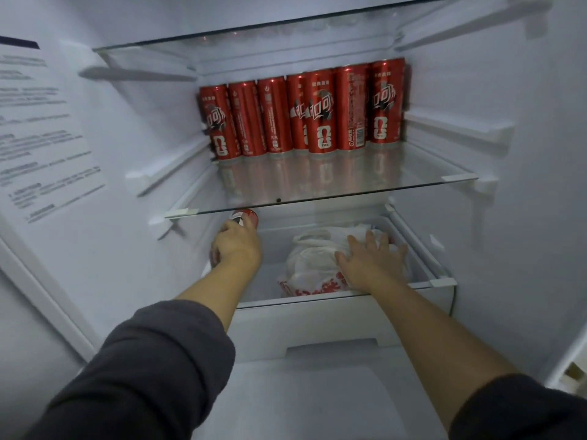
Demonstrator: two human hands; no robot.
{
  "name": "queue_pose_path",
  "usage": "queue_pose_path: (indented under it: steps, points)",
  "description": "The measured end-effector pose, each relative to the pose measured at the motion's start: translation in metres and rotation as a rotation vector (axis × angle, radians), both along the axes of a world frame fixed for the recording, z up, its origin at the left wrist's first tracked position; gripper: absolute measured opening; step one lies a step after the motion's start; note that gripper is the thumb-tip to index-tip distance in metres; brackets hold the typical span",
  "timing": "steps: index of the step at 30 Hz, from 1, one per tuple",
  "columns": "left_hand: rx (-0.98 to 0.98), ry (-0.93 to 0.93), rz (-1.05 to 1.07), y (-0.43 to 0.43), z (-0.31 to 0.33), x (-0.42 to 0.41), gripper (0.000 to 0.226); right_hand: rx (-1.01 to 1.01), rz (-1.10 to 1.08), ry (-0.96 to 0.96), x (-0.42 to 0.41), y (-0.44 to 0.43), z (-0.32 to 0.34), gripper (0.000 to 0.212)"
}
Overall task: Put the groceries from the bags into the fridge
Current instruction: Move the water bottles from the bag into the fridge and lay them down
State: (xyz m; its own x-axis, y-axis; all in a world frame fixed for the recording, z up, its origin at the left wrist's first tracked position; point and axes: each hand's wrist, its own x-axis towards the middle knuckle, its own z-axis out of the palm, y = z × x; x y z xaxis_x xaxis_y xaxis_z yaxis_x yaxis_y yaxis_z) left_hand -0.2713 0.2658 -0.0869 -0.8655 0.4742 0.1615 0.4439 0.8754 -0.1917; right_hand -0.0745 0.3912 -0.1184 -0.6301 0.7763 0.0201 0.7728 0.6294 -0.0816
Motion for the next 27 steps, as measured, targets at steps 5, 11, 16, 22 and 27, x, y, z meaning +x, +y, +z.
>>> queue_pose_path:
  steps: [5,11,16,22,27]
  points:
    - [-0.129,0.045,0.027,0.02,0.002,-0.008,0.062,0.034,-0.001,0.014,-0.003,0.004,-0.004,0.066]
    - [-0.239,0.202,0.012,0.017,0.0,0.0,0.063,0.048,0.011,0.003,-0.002,0.003,-0.004,0.067]
    - [-0.249,0.231,0.04,0.022,-0.003,0.001,0.062,0.058,0.018,0.001,0.001,0.001,-0.002,0.066]
    - [-0.219,0.267,-0.046,0.021,-0.007,-0.01,0.065,0.043,0.016,0.004,0.0,0.0,-0.003,0.066]
    - [-0.248,0.3,-0.01,0.026,-0.01,-0.011,0.06,0.037,0.013,0.001,0.0,0.001,-0.002,0.067]
